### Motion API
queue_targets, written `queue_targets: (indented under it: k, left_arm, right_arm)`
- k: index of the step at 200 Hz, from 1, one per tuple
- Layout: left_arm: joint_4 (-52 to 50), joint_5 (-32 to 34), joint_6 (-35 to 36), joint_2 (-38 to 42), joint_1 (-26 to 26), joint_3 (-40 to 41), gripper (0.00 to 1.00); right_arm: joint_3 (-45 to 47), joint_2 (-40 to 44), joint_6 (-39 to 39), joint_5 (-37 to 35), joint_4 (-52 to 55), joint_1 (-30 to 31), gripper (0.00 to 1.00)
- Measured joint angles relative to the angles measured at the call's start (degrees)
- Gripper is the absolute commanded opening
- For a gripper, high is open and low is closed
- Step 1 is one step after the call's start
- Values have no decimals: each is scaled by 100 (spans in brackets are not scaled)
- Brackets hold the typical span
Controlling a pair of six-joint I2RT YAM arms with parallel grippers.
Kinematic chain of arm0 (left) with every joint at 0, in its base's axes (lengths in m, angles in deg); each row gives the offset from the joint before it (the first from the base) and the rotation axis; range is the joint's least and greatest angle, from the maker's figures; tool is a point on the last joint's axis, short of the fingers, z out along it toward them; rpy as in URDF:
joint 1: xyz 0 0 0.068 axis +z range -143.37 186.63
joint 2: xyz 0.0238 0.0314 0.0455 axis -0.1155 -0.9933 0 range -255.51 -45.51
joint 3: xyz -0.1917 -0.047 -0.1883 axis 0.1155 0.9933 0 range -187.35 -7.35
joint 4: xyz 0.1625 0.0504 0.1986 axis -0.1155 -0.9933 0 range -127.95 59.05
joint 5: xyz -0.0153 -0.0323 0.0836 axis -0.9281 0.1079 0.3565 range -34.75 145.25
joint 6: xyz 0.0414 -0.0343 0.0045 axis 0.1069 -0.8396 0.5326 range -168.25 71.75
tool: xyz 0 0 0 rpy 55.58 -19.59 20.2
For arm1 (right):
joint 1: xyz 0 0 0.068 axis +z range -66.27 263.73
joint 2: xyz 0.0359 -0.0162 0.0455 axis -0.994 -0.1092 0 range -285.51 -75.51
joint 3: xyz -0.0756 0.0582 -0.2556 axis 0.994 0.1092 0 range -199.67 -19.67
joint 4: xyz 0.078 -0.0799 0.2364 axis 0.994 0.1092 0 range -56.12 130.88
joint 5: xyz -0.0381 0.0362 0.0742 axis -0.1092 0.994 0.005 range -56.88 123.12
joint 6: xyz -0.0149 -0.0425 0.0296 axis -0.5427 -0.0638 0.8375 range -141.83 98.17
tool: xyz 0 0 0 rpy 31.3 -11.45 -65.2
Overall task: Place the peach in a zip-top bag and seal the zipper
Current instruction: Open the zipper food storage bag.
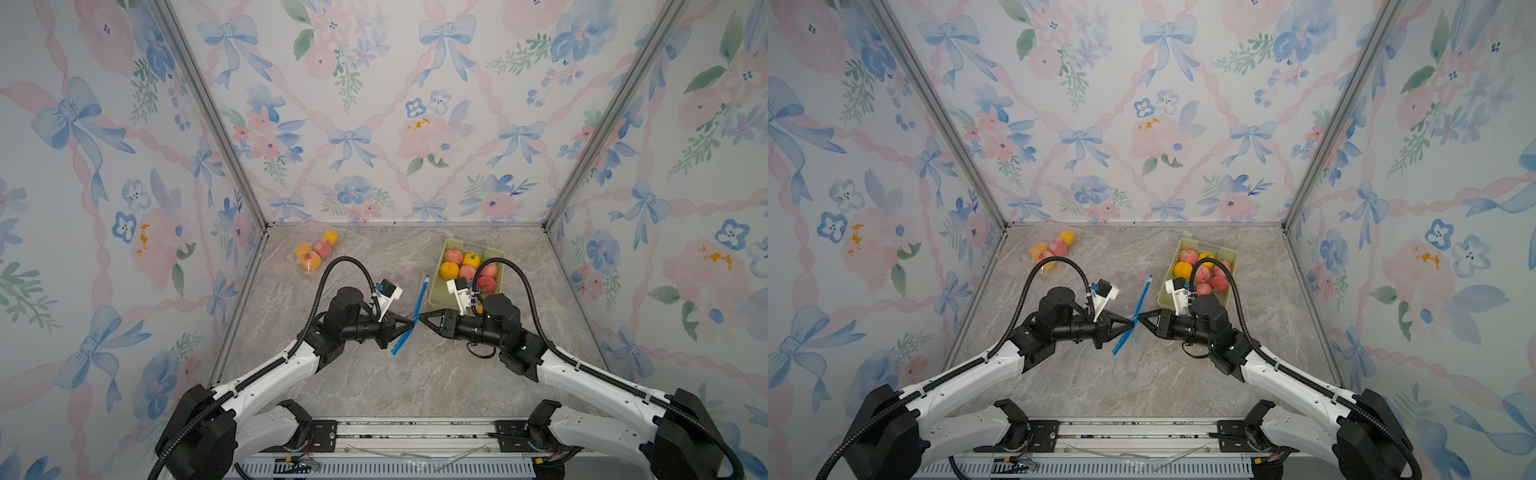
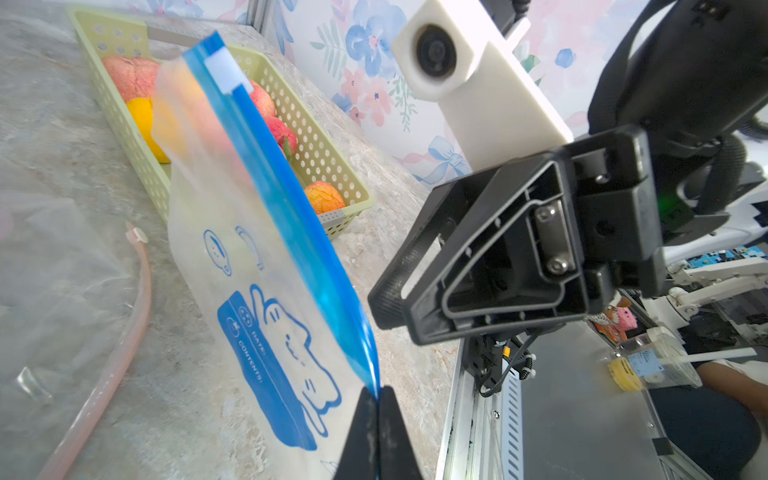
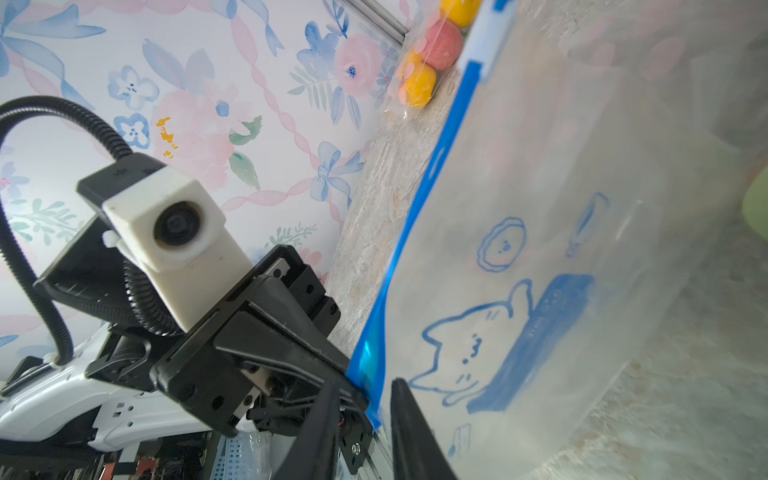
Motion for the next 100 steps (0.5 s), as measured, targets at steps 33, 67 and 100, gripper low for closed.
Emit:
queue_targets:
  k: [33,67,100]
  left_arm:
    - [136,-284,-83,-28,11,-24,0]
    - [212,-413,-181,-28,70,-31,0]
    - [262,-487,-221,-28,74,-68,0]
  right_arm:
    - [0,15,-94,74,-44,0,23]
    - [0,15,-133,109,-59,0,23]
    - [15,101,-149,109,-57,-2,22]
